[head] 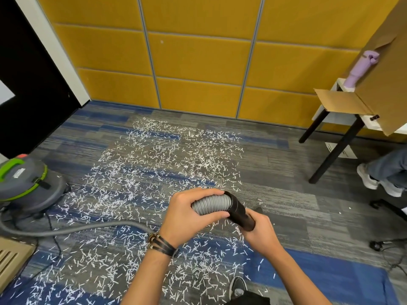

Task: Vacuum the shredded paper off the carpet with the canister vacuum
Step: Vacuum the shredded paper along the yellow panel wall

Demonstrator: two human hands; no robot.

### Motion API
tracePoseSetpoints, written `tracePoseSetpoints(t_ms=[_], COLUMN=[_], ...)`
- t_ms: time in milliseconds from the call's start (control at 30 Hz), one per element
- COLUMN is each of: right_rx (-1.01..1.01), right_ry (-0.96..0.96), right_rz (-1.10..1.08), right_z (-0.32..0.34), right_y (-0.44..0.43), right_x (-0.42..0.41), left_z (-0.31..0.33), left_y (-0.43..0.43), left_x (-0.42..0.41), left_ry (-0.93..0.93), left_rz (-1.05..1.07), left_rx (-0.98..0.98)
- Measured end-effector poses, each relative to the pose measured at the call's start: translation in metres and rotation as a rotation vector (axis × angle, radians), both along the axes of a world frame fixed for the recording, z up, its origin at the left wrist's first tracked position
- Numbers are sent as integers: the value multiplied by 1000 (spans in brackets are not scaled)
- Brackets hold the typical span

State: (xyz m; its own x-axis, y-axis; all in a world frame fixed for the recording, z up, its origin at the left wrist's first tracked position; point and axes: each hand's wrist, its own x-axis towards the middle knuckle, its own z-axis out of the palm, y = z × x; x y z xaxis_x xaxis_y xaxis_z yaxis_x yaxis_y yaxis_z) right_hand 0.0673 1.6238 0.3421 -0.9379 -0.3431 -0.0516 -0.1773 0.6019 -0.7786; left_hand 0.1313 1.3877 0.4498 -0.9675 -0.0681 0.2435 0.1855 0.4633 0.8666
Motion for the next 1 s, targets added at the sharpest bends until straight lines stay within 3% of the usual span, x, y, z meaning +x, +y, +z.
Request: tracePoseSetpoints(t_ms=[333,667,1000], right_rx=[36,-102,-109], right_ry=[-61,-65,-58], right_rz=[13,44,77], right_z=[-24,-2,7], right_y=[8,-27,-35], right_x=[5,13,31], left_z=[-19,11,20], left_y=[6,-14,-31], left_x=[0,10,32], left_ry=[-94,54,82], left_rz=[-59,-34,-16], left_rx=[-40,-87,40])
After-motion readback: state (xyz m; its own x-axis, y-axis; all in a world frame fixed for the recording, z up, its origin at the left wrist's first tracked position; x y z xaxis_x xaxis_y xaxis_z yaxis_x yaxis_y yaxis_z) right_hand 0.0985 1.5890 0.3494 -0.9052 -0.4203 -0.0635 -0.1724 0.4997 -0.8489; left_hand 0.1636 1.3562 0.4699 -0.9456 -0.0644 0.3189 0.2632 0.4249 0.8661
